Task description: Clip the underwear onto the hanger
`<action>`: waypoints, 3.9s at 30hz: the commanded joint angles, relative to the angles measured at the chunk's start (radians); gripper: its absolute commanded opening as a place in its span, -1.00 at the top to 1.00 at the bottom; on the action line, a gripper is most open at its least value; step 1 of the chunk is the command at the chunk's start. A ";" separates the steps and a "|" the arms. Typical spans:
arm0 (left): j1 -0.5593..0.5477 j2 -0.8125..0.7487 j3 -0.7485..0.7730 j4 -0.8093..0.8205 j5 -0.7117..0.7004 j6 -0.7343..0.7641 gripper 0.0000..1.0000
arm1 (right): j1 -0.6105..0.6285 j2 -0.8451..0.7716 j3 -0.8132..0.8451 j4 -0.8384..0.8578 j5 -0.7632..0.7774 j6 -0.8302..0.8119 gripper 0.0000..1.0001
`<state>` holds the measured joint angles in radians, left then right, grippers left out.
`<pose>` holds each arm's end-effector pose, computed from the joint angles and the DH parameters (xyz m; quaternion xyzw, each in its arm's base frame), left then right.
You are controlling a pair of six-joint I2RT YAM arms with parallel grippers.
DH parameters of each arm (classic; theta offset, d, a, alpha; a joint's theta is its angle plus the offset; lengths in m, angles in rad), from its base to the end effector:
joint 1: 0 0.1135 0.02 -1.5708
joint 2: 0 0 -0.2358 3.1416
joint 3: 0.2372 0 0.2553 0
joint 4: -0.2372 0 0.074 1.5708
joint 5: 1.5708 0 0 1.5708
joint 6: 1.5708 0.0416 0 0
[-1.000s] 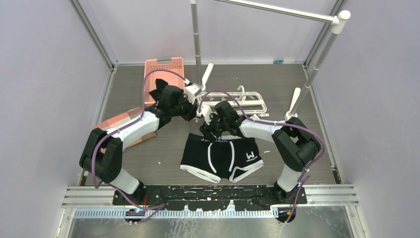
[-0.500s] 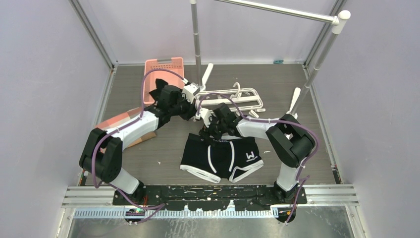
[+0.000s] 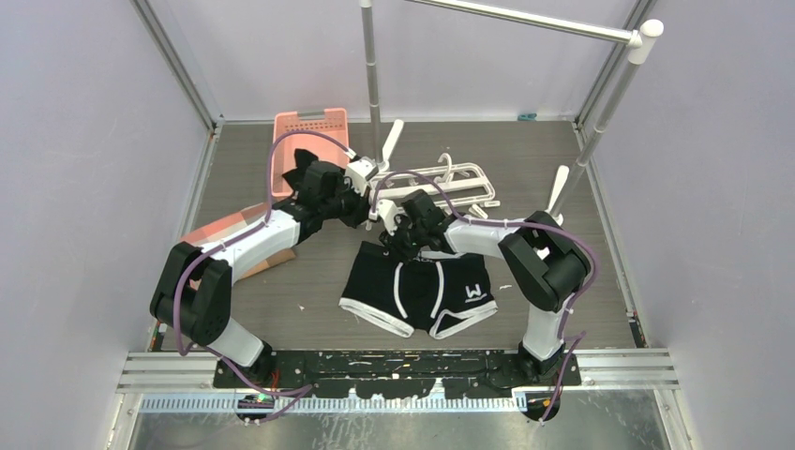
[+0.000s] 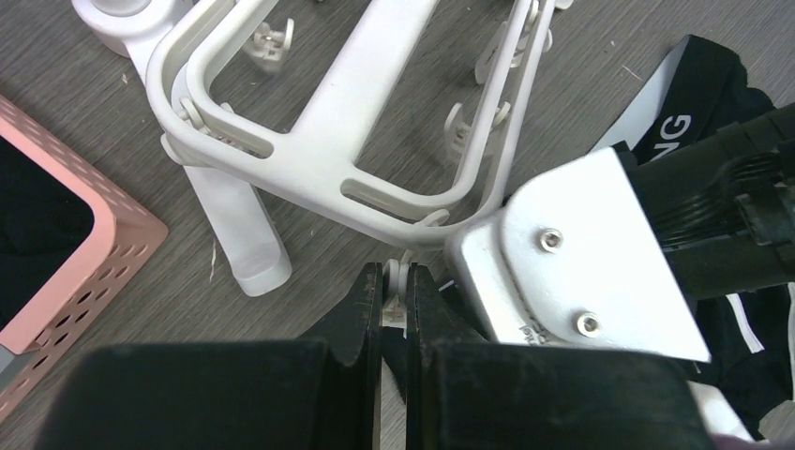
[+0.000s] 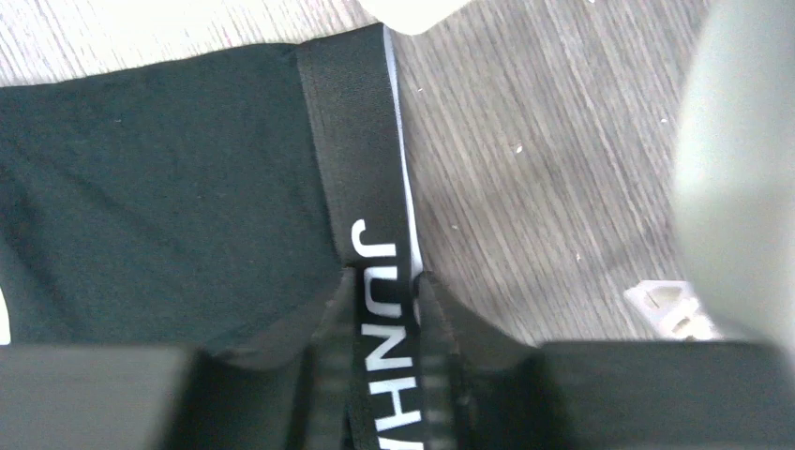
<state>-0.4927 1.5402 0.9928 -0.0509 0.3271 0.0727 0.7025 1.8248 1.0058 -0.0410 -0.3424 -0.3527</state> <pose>0.3017 -0.1771 0.2074 0.3164 0.8164 -0.2369 0.4209 0.2706 0.2474 0.1157 -0.5163 0.7683 0.2169 0.3099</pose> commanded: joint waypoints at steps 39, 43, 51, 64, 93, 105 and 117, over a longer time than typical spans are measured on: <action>-0.004 -0.052 0.040 0.046 0.013 0.012 0.99 | 0.685 -0.386 -0.244 -0.197 0.616 -0.120 0.28; -0.003 -0.054 0.039 0.046 0.013 0.012 0.99 | 0.683 -0.465 -0.235 -0.189 0.595 -0.130 -0.01; -0.003 -0.062 0.037 0.049 0.013 0.012 0.99 | 0.643 -0.640 -0.301 -0.121 0.435 -0.265 -0.29; -0.004 -0.049 0.041 0.051 0.024 0.007 1.00 | 0.526 -0.633 -0.393 0.066 0.180 -0.421 -0.32; -0.004 -0.059 0.039 0.054 0.022 0.007 0.99 | 0.477 -0.403 -0.334 0.103 0.245 -0.426 0.20; -0.003 -0.061 0.038 0.056 0.029 0.001 1.00 | 0.477 -0.403 -0.337 0.111 0.269 -0.363 0.57; -0.004 -0.103 0.006 0.088 0.061 -0.010 0.99 | 0.436 -0.522 -0.401 0.216 0.259 -0.227 0.98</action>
<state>-0.4965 1.5219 0.9924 -0.0517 0.3534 0.0689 1.1606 1.4082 0.6369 0.0433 -0.0689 -0.6579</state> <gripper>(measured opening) 0.053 0.036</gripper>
